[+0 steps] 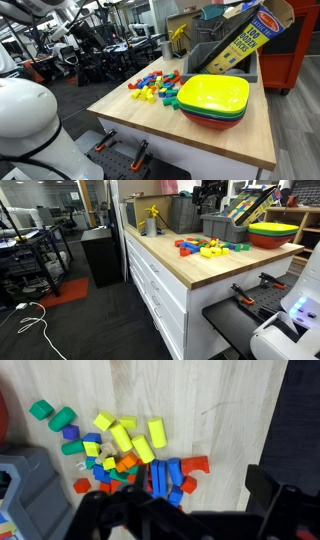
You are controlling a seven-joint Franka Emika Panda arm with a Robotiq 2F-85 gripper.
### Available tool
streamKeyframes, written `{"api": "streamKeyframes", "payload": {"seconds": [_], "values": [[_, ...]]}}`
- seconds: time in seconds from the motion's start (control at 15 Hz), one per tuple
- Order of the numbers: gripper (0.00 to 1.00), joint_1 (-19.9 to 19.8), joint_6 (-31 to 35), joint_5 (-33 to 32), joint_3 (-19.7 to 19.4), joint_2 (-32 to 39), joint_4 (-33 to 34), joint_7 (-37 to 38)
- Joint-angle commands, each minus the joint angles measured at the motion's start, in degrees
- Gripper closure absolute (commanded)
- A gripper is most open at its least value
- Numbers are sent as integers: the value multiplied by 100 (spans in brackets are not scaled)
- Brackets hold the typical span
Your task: Move two yellow objects forward
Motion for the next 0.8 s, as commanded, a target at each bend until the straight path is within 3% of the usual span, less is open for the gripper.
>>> {"api": "streamKeyframes", "payload": {"seconds": [0.0, 0.33, 0.73], "values": [[0, -226, 612, -179, -221, 476, -10, 51], [0, -498, 1159, -397, -533, 1292, 68, -31], [0, -492, 1642, -398, -889, 2273, 152, -150]]}}
